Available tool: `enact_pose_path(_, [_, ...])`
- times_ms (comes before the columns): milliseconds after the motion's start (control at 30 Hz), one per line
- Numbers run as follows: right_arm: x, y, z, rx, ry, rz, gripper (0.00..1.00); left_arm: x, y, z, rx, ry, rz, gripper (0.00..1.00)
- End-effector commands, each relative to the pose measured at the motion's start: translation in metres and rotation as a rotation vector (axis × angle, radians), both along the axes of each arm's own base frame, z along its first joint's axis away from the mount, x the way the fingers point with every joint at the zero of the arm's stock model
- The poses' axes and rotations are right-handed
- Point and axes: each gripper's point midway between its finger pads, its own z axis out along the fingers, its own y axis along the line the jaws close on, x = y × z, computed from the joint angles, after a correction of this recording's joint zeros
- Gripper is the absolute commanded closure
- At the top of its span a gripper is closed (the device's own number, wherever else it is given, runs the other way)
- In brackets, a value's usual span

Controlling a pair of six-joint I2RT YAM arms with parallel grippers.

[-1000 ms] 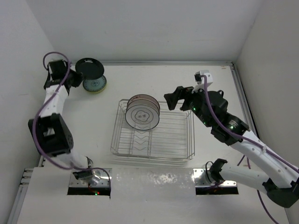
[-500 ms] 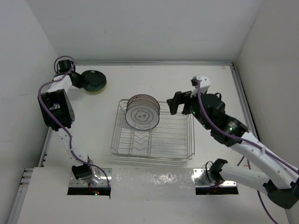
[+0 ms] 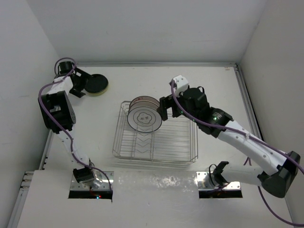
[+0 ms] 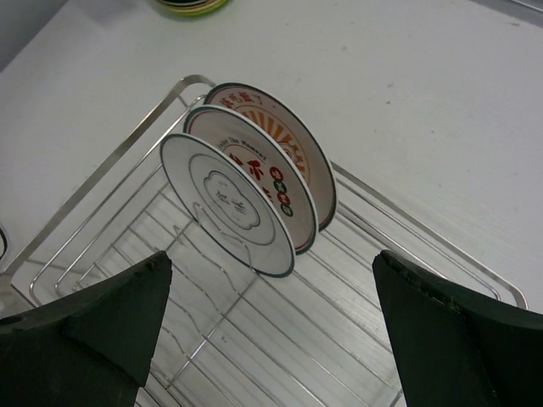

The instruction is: Unload the plates from the dish rack

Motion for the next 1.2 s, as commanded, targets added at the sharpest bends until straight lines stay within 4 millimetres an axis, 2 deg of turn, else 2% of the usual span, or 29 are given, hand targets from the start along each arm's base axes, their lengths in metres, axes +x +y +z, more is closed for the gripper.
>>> enact_pose_path(0, [0.002,0.025,0.023,-0.026,-0.065,0.156,0.01,-0.009,0.011,0.037,0.061,-0.028,0.016,0.0])
enact_pose_path(33, [0.004,0.029,0.027,-0.078,-0.093,0.211,0.01,-0.017,0.01,0.036,0.058,-0.004,0.013,0.0])
enact_pose_path(67, [0.004,0.04,0.013,-0.115,-0.062,0.278,0.01,-0.022,0.008,0.042,0.063,-0.001,0.011,0.0])
enact_pose_path(133, [0.007,0.053,0.003,-0.187,-0.055,0.371,0.01,-0.033,0.006,0.056,0.073,-0.012,0.007,0.0])
enact_pose_path(200, [0.01,0.058,-0.004,-0.247,-0.069,0.438,0.06,-0.043,0.002,0.07,0.082,-0.029,-0.002,0.0])
enact_pose_path(233, [0.013,0.062,0.0,-0.257,-0.084,0.454,0.09,-0.053,-0.003,0.071,0.077,-0.028,-0.013,0.0])
enact_pose_path(267, [0.015,0.067,-0.009,-0.275,-0.07,0.479,0.16,-0.058,-0.008,0.104,0.105,-0.114,-0.043,0.0])
enact_pose_path(300, [0.017,0.068,-0.012,-0.304,-0.081,0.502,0.2,-0.063,-0.013,0.116,0.11,-0.151,-0.069,0.0])
enact_pose_path(333, [0.021,0.071,-0.01,-0.309,-0.092,0.509,0.23,-0.075,-0.025,0.118,0.095,-0.17,-0.118,0.0])
enact_pose_path(367, [0.022,0.073,-0.012,-0.319,-0.096,0.517,0.29,-0.085,-0.034,0.152,0.148,-0.263,-0.179,0.0])
enact_pose_path(400, [0.026,0.076,-0.016,-0.335,-0.103,0.537,0.31,-0.095,-0.04,0.159,0.164,-0.286,-0.213,0.0])
enact_pose_path(433, [0.026,0.078,-0.019,-0.345,-0.105,0.551,0.33,-0.109,-0.049,0.154,0.167,-0.283,-0.255,0.0])
enact_pose_path(467, [0.027,0.08,-0.026,-0.364,-0.102,0.577,0.37,-0.124,-0.058,0.179,0.233,-0.362,-0.31,0.0])
enact_pose_path(500, [0.025,0.082,-0.029,-0.369,-0.096,0.602,0.39,-0.133,-0.063,0.181,0.25,-0.38,-0.339,0.0])
enact_pose_path(533, [0.019,0.089,-0.029,-0.354,-0.094,0.649,0.4,-0.148,-0.075,0.165,0.231,-0.372,-0.39,0.0])
enact_pose_path(567, [0.017,0.09,-0.032,-0.364,-0.095,0.68,0.41,-0.16,-0.087,0.183,0.288,-0.453,-0.438,0.0])
enact_pose_path(633, [0.012,0.094,-0.038,-0.367,-0.098,0.734,0.42,-0.182,-0.105,0.173,0.321,-0.478,-0.478,0.0])
enact_pose_path(667, [0.014,0.095,-0.039,-0.368,-0.108,0.736,0.41,-0.188,-0.109,0.169,0.329,-0.484,-0.488,0.0])
enact_pose_path(700, [0.016,0.095,-0.043,-0.377,-0.111,0.731,0.4,-0.195,-0.112,0.151,0.329,-0.452,-0.493,0.0])
enact_pose_path(733, [0.018,0.096,-0.044,-0.381,-0.116,0.731,0.39,-0.202,-0.117,0.151,0.342,-0.464,-0.507,0.0])
enact_pose_path(833, [0.025,0.098,-0.048,-0.411,-0.131,0.736,0.39,-0.217,-0.11,0.13,0.401,-0.42,-0.51,0.0])
enact_pose_path(867, [0.028,0.099,-0.046,-0.415,-0.136,0.735,0.39,-0.221,-0.109,0.122,0.402,-0.401,-0.501,0.0])
enact_pose_path(1000, [0.038,0.1,-0.058,-0.461,-0.13,0.726,0.38,-0.226,-0.125,0.138,0.409,-0.476,-0.551,0.0])
enact_pose_path(1067, [0.043,0.102,-0.068,-0.485,-0.113,0.729,0.39,-0.227,-0.125,0.137,0.409,-0.471,-0.549,0.0])
enact_pose_path(1167, [0.049,0.103,-0.083,-0.515,-0.09,0.728,0.44,-0.226,-0.127,0.136,0.399,-0.466,-0.559,0.0])
